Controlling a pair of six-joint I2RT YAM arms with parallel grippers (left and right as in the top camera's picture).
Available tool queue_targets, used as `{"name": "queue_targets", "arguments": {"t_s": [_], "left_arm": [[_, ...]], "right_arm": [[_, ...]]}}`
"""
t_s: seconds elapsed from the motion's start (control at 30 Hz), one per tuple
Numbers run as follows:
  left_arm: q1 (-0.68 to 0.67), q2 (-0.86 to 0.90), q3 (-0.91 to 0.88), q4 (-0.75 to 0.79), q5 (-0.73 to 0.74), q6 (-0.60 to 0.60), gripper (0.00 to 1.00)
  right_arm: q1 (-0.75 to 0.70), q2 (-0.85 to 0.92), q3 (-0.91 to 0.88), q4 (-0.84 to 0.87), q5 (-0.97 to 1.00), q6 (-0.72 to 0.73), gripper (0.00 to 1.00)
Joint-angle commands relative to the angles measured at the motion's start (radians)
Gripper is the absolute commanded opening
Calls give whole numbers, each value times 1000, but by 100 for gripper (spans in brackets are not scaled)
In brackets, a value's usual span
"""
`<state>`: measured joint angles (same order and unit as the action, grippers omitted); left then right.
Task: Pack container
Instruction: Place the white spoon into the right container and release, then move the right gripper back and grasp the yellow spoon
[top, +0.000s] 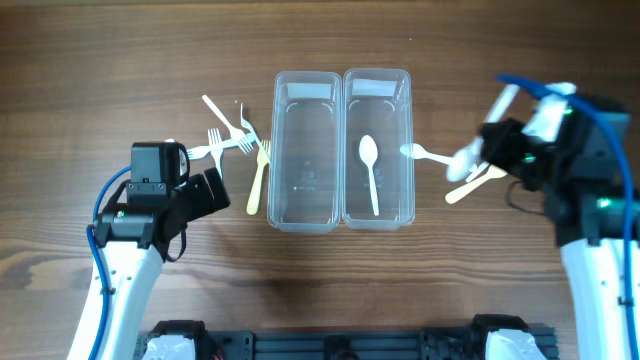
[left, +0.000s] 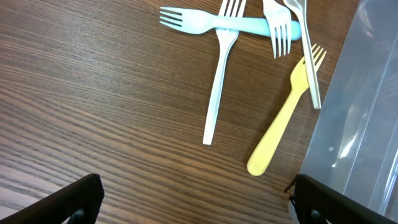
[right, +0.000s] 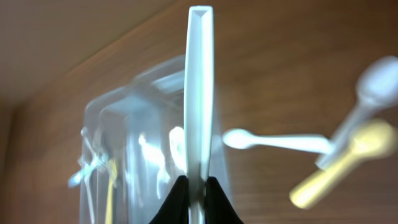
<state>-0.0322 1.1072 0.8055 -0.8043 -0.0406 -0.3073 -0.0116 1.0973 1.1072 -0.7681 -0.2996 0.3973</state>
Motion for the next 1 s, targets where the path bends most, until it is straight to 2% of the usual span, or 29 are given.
{"name": "queue_targets", "arguments": {"t_s": [0.0,0.13,0.27,0.33,0.37,0.4,0.47,0.5,0.6,0.63,0.77,0.87,0.97], "left_arm": [[6,-1,21,3,-13,16,100],[6,-1,21,3,-13,16,100],[6,-1,21,3,-13,16,100],[6,-1,21,3,-13,16,100],[6,-1,21,3,-13,16,100],[6,-1,21,3,-13,16,100],[6,-1,21,3,-13,16,100],[6,-1,21,3,-13,16,100],[6,-1,21,3,-13,16,100],[6,-1,21,3,-13,16,100],[6,-1,21,3,-13,16,100],[6,-1,21,3,-13,16,100],[6,-1,21,3,-13,16,100]], "right_arm": [[185,56,-6,55,81,-58,4],[310,290,-7,130,114,-56,4],[319,519,-7,217,65,-53,4],[326,559,-7,246,37,-57,6],[330,560,-7,250,37,-58,23],[332,549,-5,251,37,-63,34],[332,518,17,236,33,-92,44],[332,488,37,219,33,-103,46],[330,399,85,176,80,-105,43],[323,354,95,165,145,-98,46],[243,211,98,110,367,0,49],[126,220,91,0,474,109,47],[-13,315,61,-69,457,176,48]]}}
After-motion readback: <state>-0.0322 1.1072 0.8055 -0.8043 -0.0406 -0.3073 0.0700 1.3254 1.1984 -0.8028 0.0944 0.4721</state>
